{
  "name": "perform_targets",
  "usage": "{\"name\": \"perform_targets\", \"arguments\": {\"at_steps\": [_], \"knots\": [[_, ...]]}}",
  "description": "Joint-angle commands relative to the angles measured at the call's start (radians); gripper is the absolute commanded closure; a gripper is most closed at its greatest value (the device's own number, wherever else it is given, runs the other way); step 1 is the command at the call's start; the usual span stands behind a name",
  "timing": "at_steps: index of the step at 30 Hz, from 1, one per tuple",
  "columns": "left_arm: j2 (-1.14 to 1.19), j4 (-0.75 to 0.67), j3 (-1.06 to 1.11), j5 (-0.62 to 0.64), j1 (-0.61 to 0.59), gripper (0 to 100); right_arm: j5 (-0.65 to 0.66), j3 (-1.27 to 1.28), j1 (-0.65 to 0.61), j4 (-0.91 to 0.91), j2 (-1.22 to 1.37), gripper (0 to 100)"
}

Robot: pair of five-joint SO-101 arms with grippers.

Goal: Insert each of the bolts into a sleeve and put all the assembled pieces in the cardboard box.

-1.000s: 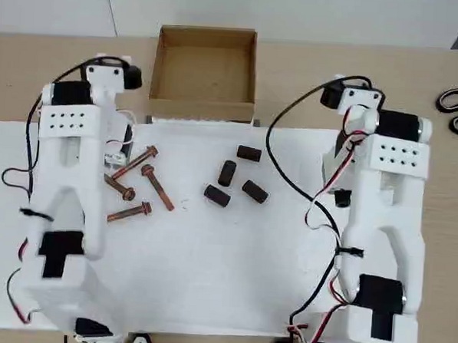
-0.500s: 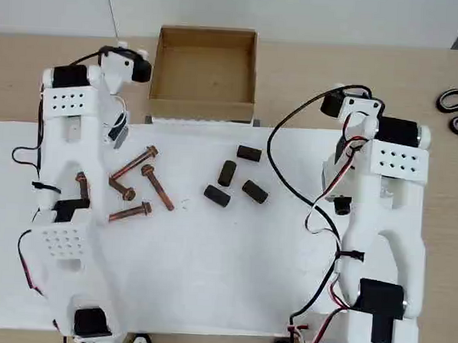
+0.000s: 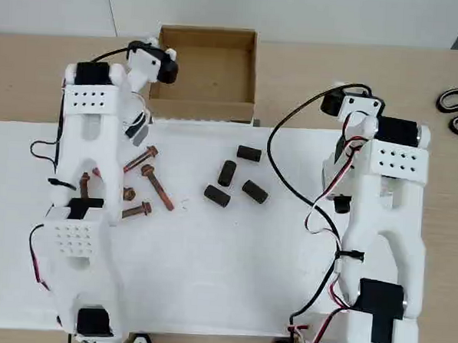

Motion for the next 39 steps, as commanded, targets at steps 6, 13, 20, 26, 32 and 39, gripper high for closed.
{"name": "perform_targets", "arguments": {"at_steps": [6, 13, 20, 26, 32, 39], "knots": [[-0.014, 0.031, 0.064, -0.002, 0.032, 89, -0.009, -0.003, 0.012, -0.015, -0.042, 99.5], [-0.014, 0.031, 0.087, -0.005, 0.009, 89, -0.009, 0.091, 0.012, -0.054, -0.05, 99.5], [-0.008, 0.031, 0.085, -0.005, 0.018, 89, -0.014, 0.118, 0.012, -0.061, -0.053, 99.5], [-0.006, 0.017, 0.087, -0.005, 0.021, 89, -0.011, 0.123, 0.007, -0.081, -0.131, 99.5], [-0.005, -0.006, 0.088, -0.006, 0.018, 88, -0.003, 0.124, 0.007, -0.068, -0.179, 99.5], [0.068, -0.006, 0.051, -0.006, 0.015, 88, -0.003, 0.124, 0.005, -0.068, -0.179, 99.5]]}}
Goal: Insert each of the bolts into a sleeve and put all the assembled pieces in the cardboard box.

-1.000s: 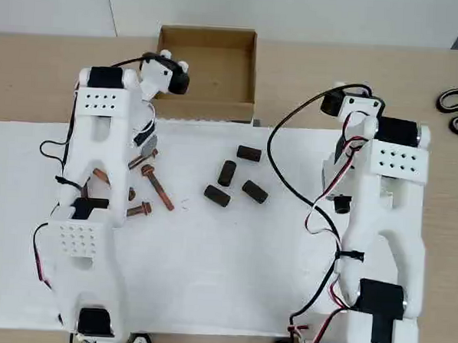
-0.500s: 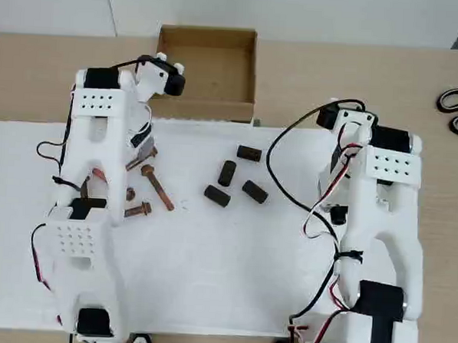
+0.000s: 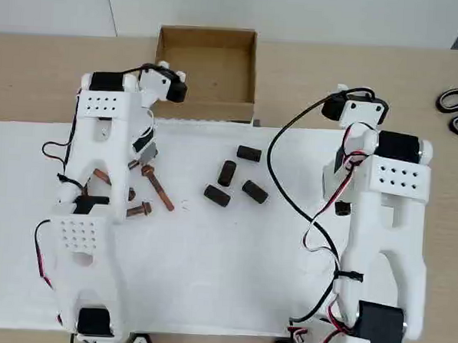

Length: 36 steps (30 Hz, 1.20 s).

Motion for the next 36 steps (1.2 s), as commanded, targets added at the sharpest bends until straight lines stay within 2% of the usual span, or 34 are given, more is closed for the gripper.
{"name": "perform_targets", "arguments": {"at_steps": [1, 22, 36], "knots": [[0.008, -0.006, -0.051, -0.005, 0.002, 88, 0.0, -0.005, 0.005, -0.005, -0.042, 99.5], [0.19, -0.003, -0.259, -0.006, 0.008, 88, -0.002, -0.003, 0.004, -0.004, -0.042, 99.5], [0.282, -0.026, -0.272, -0.006, 0.034, 89, 0.0, -0.003, 0.004, -0.005, -0.041, 99.5]]}}
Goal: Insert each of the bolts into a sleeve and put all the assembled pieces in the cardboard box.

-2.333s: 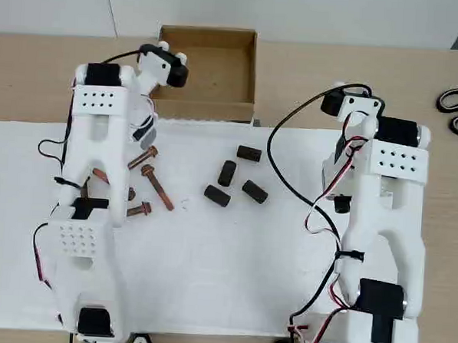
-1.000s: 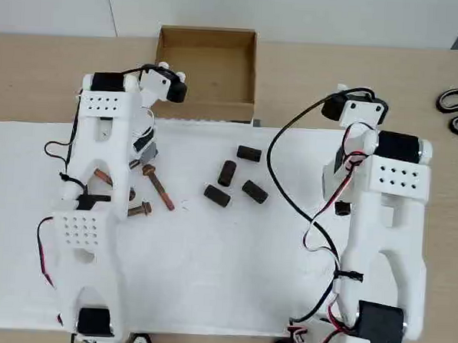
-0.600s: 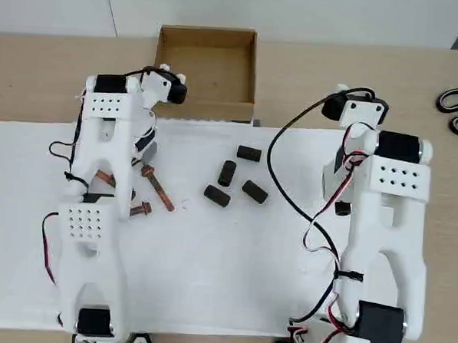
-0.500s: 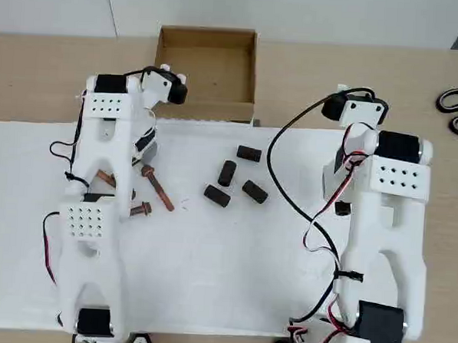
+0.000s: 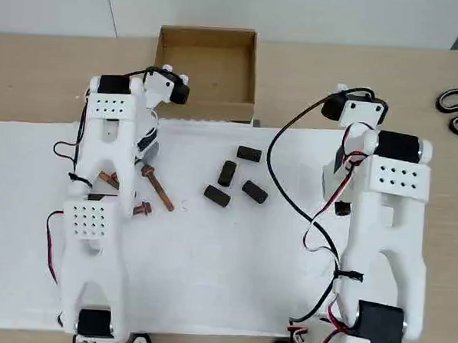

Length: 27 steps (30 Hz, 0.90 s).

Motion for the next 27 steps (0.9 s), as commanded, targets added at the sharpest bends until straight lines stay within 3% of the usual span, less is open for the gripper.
{"name": "perform_targets", "arguments": {"at_steps": [1, 9, 27], "knots": [[0.04, -0.038, -0.019, 0.003, 0.018, 89, 0.0, -0.003, 0.004, -0.005, -0.041, 99.5], [0.052, -0.017, -0.033, 0.006, 0.018, 97, 0.0, -0.003, 0.004, -0.005, -0.045, 99.5], [0.012, 0.02, -0.101, 0.034, 0.017, 100, -0.005, -0.011, -0.008, -0.004, -0.051, 99.5]]}}
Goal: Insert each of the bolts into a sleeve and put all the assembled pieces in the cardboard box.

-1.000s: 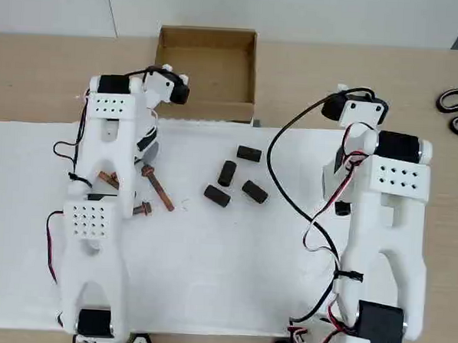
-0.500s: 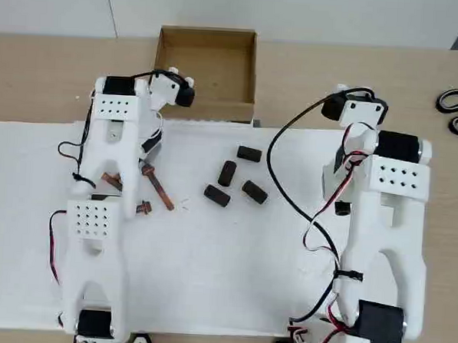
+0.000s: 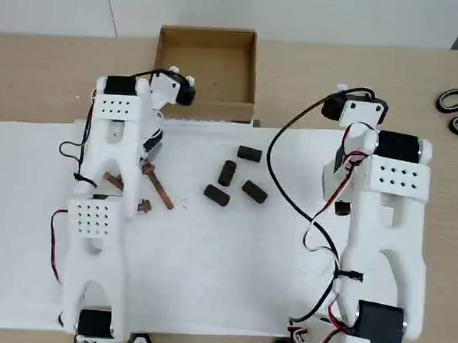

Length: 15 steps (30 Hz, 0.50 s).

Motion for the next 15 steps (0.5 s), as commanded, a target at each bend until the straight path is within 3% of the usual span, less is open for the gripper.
{"name": "perform_targets", "arguments": {"at_steps": [1, 9, 15], "knots": [[-0.058, 0.006, -0.039, 0.02, -0.002, 100, -0.005, -0.012, -0.018, 0.001, -0.051, 99.5], [-0.37, 0.006, -0.025, 0.072, 0.015, 100, 0.0, -0.123, -0.113, 0.059, -0.188, 99.5], [-0.647, 0.006, 0.15, 0.072, 0.026, 99, 0.017, -0.132, -0.165, 0.102, -0.288, 99.5]]}}
